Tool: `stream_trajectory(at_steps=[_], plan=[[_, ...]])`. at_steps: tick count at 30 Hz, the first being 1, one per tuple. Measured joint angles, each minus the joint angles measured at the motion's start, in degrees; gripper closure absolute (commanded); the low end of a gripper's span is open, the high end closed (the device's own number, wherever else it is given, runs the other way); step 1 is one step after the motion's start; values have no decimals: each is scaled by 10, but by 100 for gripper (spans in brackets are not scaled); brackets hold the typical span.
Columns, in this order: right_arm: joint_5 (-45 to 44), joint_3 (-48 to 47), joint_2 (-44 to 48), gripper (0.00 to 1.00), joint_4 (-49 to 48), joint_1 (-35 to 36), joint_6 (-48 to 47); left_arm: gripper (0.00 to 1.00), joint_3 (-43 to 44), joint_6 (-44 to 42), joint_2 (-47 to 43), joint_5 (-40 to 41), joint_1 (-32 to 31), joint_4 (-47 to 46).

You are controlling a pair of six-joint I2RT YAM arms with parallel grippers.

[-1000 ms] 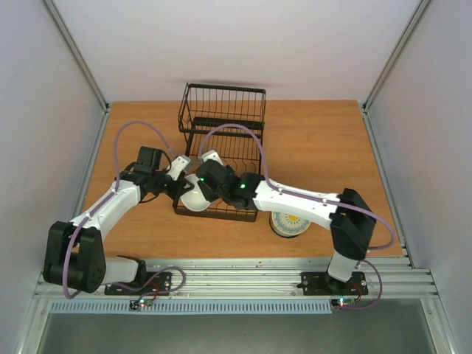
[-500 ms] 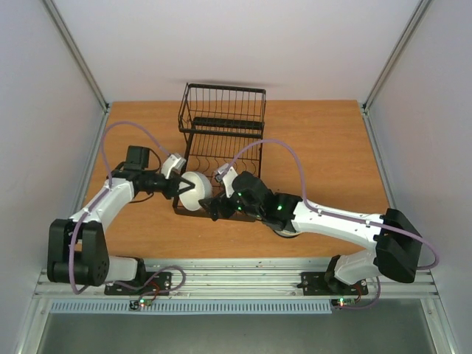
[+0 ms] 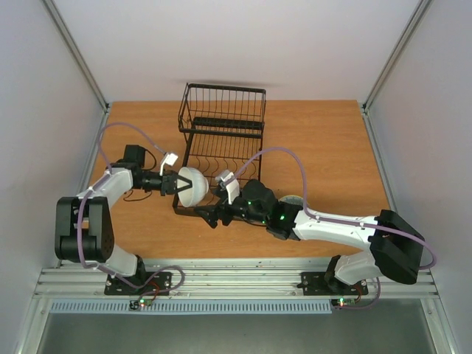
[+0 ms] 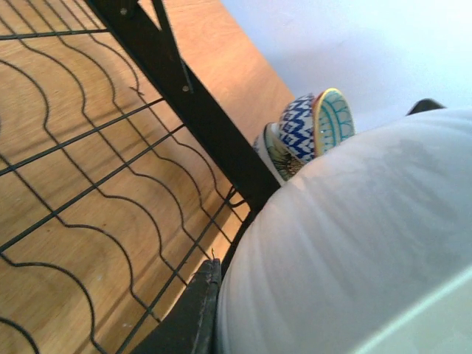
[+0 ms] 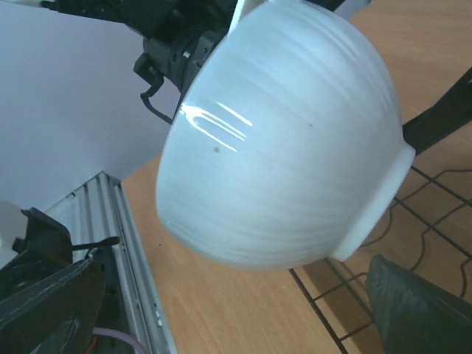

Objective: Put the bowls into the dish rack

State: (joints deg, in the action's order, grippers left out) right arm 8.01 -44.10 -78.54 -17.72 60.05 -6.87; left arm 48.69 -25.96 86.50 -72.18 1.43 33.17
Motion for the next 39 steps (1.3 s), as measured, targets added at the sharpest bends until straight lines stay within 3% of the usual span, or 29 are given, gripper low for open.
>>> stream_trajectory(at_steps=[10, 18, 29, 36, 39], plan=[[9, 13, -6, 1, -85, 0, 15, 99, 34, -144, 10, -45, 0, 130], [9, 13, -24, 1, -104, -4, 19, 100, -19, -28, -17, -28, 0, -4], [4, 1, -60, 1, -130, -10, 31, 99, -23, 3, -21, -6, 9, -28], [18, -7, -82, 1, -141, -2, 37, 100, 25, -121, -9, -35, 3, 110], [17, -8, -82, 11, -144, 1, 38, 99, 47, -188, 10, -41, 4, 177]])
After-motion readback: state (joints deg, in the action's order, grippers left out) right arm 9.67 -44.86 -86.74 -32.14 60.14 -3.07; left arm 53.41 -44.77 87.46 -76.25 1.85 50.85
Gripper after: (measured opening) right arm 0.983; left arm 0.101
